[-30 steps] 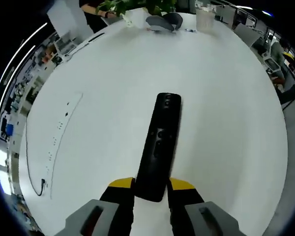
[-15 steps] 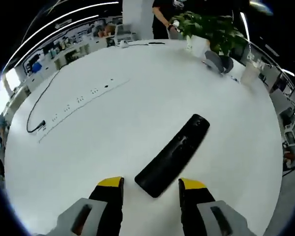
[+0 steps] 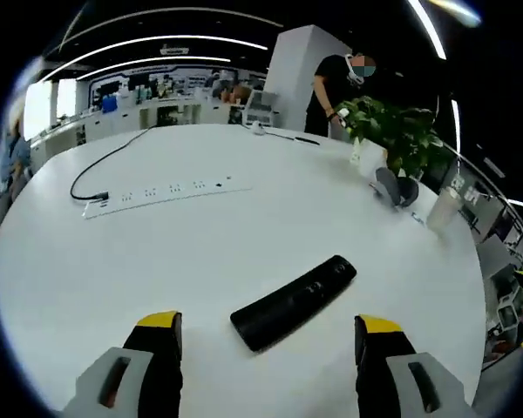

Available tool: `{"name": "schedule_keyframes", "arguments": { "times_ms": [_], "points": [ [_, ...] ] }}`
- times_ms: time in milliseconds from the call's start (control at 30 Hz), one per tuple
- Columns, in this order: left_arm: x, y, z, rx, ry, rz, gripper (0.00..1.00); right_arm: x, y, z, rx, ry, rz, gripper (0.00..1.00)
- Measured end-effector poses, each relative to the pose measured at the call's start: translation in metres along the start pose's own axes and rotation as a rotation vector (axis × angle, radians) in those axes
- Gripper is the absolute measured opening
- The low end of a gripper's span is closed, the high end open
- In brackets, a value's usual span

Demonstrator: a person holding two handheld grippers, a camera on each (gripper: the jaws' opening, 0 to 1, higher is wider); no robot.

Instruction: Press the specified remote control buttons in sequence, fully releasing each button before pressing the next.

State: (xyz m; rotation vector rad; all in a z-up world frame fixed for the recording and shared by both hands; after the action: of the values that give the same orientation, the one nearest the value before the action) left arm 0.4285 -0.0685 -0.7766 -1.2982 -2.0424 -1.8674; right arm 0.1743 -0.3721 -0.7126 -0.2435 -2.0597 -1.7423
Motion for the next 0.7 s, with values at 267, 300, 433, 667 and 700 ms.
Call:
{"name": "schedule_keyframes", "arguments": {
  "times_ms": [267,300,433,667,700],
  "points": [
    [0.037,-0.007,-0.009,-0.028,0.05,-0.125,1.0,0.0,-0.001,0.002,0.014,0.007,0.013,0.99],
    [0.044,-0.01,-0.011,-0.056,0.054,-0.146,1.0,0.001,0.0,0.001,0.013,0.003,0.004,0.99],
    [0.067,-0.021,-0.016,-0.096,0.097,-0.173,1.0,0.002,0.001,-0.001,0.009,-0.01,-0.004,0.99],
    [0.098,-0.027,-0.025,-0.136,0.127,-0.225,1.0,0.003,0.001,-0.001,0.012,-0.012,-0.005,0.99],
    [0.104,-0.026,-0.028,-0.151,0.131,-0.234,1.0,0.003,0.001,0.0,0.014,-0.009,-0.008,0.99]
  ]
}}
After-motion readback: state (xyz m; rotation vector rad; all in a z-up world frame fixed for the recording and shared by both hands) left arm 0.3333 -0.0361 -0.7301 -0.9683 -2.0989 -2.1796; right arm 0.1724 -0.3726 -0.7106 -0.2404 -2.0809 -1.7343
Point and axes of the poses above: the point that each gripper's makers call its tool centre point, and the gripper's own axes: x roughly backward along the fingers, z roughly to its left, y roughly out of its top, the point moved 7 cm from there along x, roughly backward along the fingers, and after that the axes turned 1 degree about -x, right-handed, at the moved point
